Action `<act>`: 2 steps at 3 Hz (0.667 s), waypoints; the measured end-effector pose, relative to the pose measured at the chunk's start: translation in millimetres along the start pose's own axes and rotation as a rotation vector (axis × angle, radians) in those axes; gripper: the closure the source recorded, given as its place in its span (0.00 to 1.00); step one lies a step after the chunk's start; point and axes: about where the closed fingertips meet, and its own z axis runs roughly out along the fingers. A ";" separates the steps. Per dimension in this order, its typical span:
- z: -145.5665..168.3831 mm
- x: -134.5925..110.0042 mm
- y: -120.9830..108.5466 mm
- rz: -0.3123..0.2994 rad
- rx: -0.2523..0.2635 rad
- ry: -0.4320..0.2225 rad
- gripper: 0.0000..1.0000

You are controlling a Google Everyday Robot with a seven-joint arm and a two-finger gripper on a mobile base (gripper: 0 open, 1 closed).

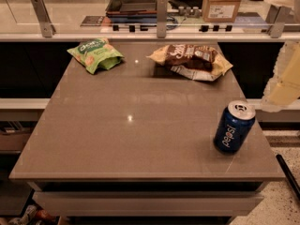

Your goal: Move pepsi can near green rice chip bag

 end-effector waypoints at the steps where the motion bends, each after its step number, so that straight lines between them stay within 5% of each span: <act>1: -0.1 -0.1 0.0 0.000 0.000 0.000 0.00; 2: -3.5 -2.2 -1.3 0.000 -0.003 -0.050 0.00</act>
Offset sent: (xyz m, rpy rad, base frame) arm 0.0068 -0.0058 -0.0044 0.1380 0.0132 0.0634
